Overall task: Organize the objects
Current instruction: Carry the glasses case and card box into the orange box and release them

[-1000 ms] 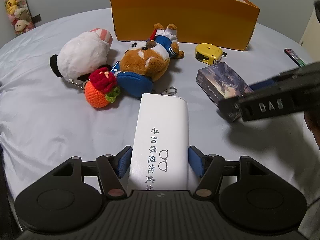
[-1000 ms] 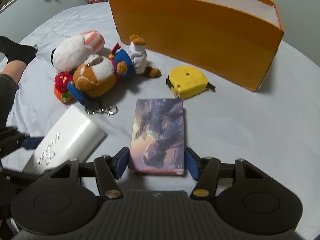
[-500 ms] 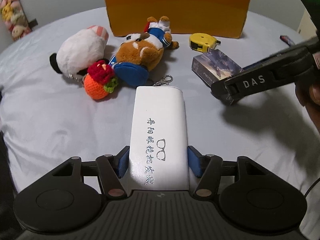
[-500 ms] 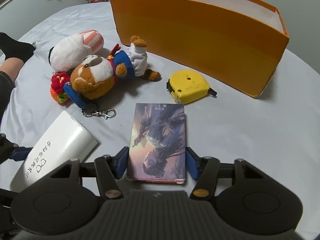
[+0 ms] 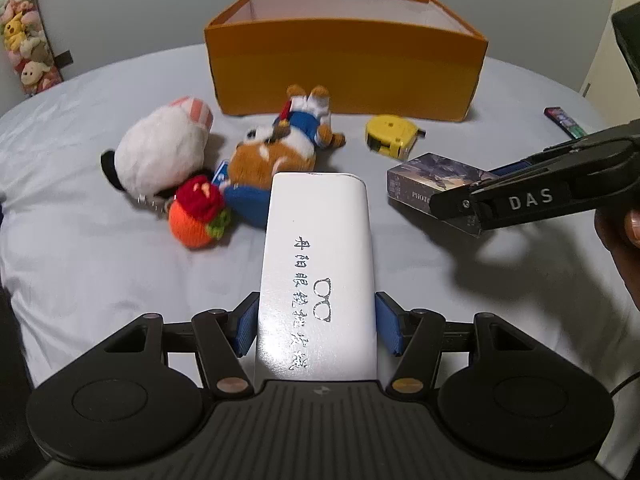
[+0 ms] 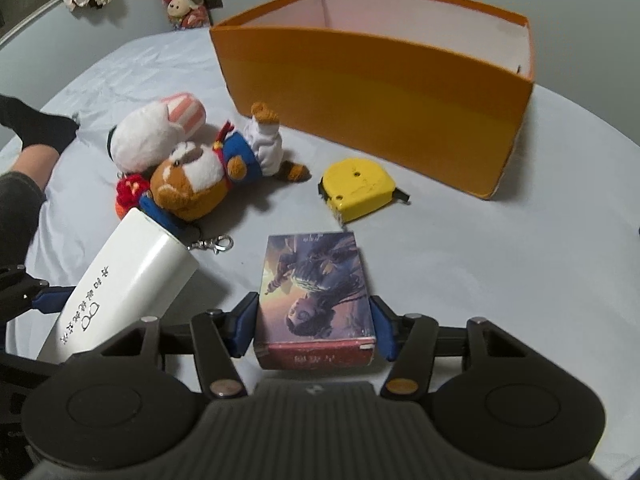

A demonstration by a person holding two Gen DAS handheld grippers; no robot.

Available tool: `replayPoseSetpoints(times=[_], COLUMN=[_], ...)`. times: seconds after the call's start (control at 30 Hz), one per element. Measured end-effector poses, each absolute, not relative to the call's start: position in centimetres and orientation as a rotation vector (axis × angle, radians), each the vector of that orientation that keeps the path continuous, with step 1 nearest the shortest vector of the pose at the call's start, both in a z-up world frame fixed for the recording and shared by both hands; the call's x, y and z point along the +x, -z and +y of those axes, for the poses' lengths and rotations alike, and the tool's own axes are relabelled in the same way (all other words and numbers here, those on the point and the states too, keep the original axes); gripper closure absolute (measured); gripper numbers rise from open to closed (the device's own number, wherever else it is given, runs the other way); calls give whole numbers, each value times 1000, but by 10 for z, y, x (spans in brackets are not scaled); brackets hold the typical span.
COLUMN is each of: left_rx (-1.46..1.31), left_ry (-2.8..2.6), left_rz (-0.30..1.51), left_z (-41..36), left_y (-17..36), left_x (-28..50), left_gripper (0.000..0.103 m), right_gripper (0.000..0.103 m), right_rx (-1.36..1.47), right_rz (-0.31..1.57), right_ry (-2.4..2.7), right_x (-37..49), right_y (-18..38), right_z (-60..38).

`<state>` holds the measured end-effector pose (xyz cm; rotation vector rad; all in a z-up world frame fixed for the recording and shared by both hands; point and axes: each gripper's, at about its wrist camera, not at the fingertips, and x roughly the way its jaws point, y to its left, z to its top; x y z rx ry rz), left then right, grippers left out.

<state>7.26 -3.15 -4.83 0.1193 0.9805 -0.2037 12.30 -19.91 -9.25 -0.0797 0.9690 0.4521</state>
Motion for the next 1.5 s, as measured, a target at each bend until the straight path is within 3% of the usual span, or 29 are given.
replayPoseSetpoints(times=[0.97, 1.2, 1.5], left_rx=[103, 112, 222], left_ry=[305, 352, 433], left_rz=[884, 812, 789], left_z=[-48, -50, -69], left_y=[2, -44, -65], left_x=[127, 164, 213], left_gripper=[34, 34, 34], right_gripper=[44, 44, 44], right_rx=[20, 19, 8], right_rz=[802, 743, 725], right_ry=[-419, -413, -413], right_x=[140, 166, 187], right_y=[18, -13, -19], right_z=[-248, -250, -249])
